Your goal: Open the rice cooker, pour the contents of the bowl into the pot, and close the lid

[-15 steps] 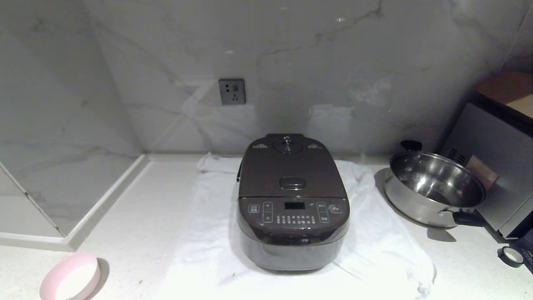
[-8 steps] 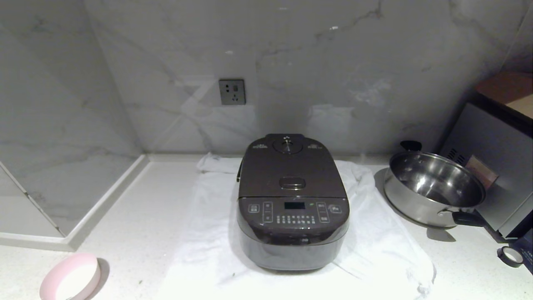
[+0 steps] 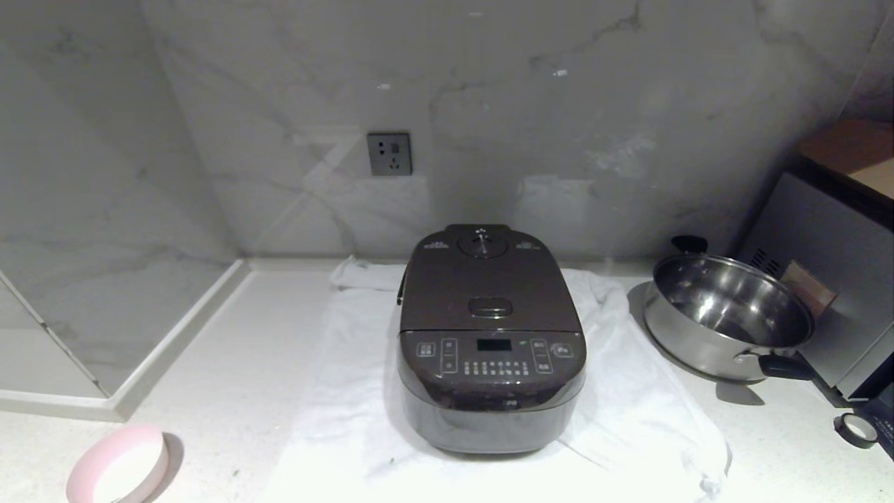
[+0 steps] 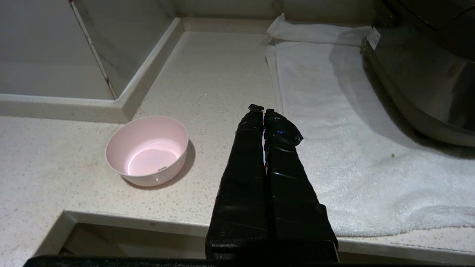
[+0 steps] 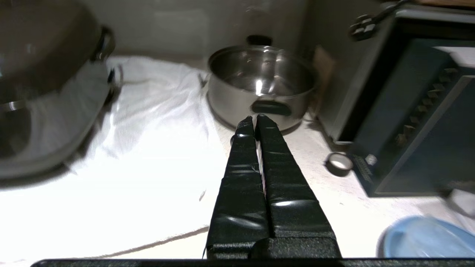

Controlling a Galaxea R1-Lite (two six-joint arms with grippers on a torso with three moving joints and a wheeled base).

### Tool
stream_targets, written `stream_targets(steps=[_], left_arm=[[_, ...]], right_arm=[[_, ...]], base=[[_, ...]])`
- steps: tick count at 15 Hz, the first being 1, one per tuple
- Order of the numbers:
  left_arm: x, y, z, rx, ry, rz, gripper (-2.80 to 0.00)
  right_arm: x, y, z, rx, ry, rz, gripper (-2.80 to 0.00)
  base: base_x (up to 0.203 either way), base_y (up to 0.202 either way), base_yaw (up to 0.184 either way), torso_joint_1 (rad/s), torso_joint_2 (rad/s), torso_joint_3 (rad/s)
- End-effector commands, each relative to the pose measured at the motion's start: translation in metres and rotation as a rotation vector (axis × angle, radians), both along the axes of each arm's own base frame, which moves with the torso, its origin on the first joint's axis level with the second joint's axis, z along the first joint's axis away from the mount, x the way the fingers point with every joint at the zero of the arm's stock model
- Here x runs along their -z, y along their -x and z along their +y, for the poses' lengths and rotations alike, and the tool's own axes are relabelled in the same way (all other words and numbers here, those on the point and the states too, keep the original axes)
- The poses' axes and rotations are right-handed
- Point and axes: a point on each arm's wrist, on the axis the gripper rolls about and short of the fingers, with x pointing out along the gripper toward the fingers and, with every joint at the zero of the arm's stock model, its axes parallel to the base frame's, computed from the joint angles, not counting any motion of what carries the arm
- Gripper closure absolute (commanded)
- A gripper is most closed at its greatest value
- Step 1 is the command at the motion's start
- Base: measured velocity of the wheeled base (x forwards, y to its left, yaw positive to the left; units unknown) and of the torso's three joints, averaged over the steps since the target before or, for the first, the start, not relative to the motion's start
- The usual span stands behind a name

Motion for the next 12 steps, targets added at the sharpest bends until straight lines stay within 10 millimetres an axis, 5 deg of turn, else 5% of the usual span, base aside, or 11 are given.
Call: stream_targets(steps=[1,4,12], left_arm=[[0.000,0.000,0.000,0.001,-0.007,-0.006,0.00],[0.000,0.000,0.000,0.011,-0.025,-0.012,0.00],[0.000,-0.001,0.000,0.011,-0.032,-0.014,0.00]], right_arm=[[0.020,-0.014,0.001,-0.045,0.041,-0.054,0.00],[0.033,-0.015,0.004,-0.179,0.045,0.054,0.00],[0.034,-0.015,0.004,-0.196,0.019,0.062,0.00]], base=[[0.000,0.000,0.000,0.000,0.00,0.000],[0.000,0.000,0.000,0.000,0.00,0.000],[0.000,0.000,0.000,0.000,0.00,0.000]])
